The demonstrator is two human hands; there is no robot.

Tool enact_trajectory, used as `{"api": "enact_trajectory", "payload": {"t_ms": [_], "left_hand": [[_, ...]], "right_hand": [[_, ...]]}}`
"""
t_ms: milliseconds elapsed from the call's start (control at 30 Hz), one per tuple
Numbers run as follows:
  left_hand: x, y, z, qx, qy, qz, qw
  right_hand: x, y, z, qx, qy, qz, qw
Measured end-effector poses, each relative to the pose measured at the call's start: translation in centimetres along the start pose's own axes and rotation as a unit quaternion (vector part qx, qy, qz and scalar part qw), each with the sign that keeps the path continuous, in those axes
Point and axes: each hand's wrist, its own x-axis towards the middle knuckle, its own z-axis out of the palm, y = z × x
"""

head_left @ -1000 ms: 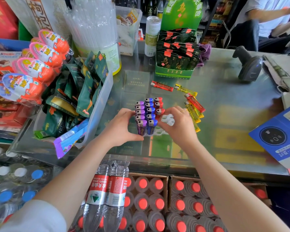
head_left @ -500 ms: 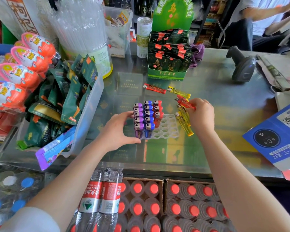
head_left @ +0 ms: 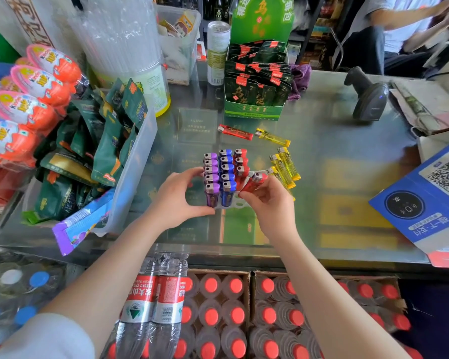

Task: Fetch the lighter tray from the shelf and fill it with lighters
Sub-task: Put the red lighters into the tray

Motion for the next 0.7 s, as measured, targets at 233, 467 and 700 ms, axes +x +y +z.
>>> {"api": "enact_trajectory", "payload": {"t_ms": [233, 467, 700], "left_hand": [[0.0, -0.2, 0.0, 0.003, -0.002, 0.008, 1.0], [-0.2, -0.2, 0.1, 0.012, 0.0, 0.014, 1.0], [-0.1, -0.3, 0.2, 0.018, -0.003, 0.006, 1.0]], "right_hand": [[0.6, -0.6, 0.7, -0.047, -0.014, -0.03, 0.998], [1.3, -0.5, -0.1, -0.131, -0.033, -0.061, 0.989], [2.0, -0.4, -0.3, -0.253, -0.081, -0.119, 0.957]]}}
